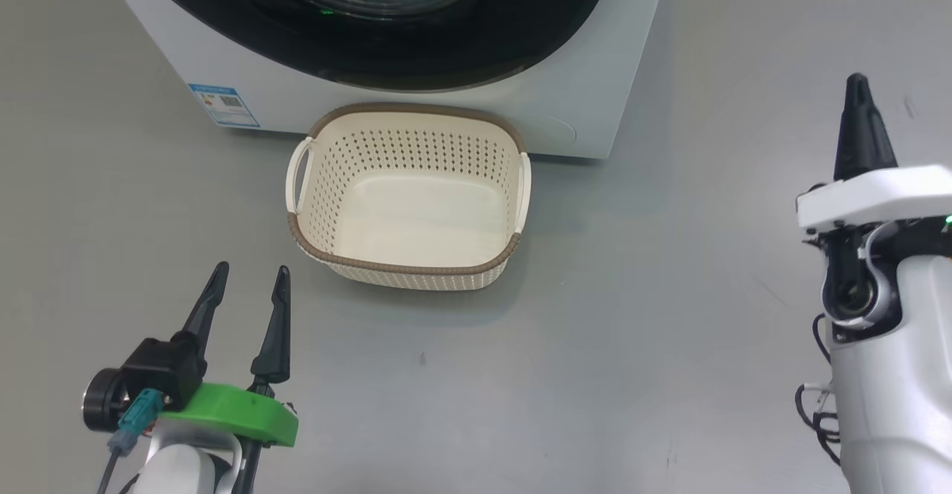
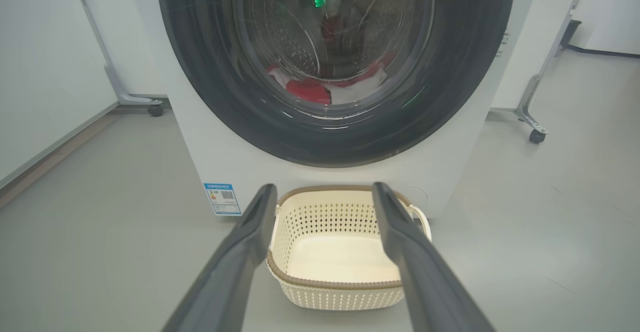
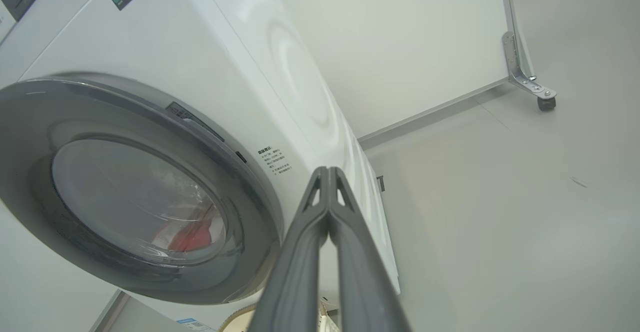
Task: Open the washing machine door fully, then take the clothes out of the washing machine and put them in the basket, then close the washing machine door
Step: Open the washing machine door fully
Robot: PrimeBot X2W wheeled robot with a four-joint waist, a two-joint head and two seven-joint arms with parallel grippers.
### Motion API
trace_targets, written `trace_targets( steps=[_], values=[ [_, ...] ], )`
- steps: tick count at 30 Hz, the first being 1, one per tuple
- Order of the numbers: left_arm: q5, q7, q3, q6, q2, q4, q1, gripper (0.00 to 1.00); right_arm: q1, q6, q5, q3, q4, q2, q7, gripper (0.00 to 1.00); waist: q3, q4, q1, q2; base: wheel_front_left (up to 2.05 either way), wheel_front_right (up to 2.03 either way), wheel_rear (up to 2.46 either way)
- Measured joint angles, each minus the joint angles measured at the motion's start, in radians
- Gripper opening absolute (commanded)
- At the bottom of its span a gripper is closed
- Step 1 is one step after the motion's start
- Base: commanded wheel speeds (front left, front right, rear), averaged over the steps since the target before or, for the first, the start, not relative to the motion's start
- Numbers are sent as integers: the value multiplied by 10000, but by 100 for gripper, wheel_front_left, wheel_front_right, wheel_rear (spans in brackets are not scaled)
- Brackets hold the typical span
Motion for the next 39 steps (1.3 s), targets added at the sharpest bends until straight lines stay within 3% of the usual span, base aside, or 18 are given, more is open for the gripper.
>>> trace_targets(
  steps=[11,16,28,39],
  values=[
    [-219,0,-199,0,6,-61,-599,100,-1677,-52,2633,-836,-29,27,1147,0,922,481,0,0,0,0,0],
    [-451,0,-290,0,4,-100,-881,100,-2483,-320,3434,-809,0,23,1877,0,1364,738,0,1,0,0,0],
    [-736,0,-644,0,-12,-86,-1430,100,-4513,-1421,5400,-1498,171,-12,3131,0,2360,1343,0,0,0,0,0],
    [-1020,0,-744,0,-44,58,-1736,100,-5933,-1728,6702,-1883,754,-35,3722,0,2970,1955,0,0,0,0,0]
  ],
)
